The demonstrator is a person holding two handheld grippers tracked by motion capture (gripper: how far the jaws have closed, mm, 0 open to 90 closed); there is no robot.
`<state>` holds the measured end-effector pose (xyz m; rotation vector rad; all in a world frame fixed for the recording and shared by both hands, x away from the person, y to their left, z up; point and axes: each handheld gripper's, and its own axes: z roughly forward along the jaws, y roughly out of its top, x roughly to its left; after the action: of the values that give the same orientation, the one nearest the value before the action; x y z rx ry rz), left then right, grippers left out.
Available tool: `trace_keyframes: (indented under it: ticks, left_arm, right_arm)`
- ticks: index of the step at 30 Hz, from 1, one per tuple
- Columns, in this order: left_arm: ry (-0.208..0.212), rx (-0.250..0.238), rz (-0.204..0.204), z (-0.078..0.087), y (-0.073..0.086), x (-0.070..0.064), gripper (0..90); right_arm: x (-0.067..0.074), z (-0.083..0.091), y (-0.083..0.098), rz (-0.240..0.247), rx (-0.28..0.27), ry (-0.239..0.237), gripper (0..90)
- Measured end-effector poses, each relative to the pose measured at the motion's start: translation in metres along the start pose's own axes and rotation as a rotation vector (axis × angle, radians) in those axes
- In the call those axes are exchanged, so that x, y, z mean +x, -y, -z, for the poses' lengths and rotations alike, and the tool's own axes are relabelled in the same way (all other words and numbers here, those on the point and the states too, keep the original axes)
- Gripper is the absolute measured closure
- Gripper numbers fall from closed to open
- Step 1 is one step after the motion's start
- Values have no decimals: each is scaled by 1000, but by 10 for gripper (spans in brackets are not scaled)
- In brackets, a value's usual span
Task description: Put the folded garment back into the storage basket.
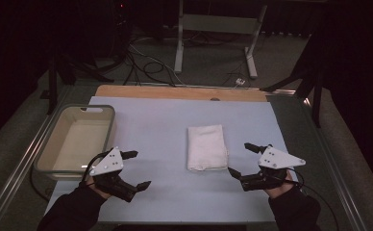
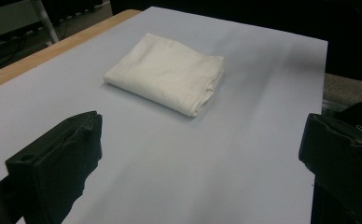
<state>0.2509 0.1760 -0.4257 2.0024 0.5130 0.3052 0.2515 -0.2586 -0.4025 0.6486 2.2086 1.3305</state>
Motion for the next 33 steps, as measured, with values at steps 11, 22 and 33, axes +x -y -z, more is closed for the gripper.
trace_keyframes:
  ticks: [11,22,33]
  left_arm:
    - [2,16,3,-17,-13,3,0]
    - [3,36,20,-31,-21,9,0]
    - [1,53,28,-45,-32,12,0]
  right_arm:
    - [-3,-10,-1,-10,12,-2,86]
    - [-10,-20,-3,-9,22,2,87]
    - [-15,-31,0,-26,38,-2,87]
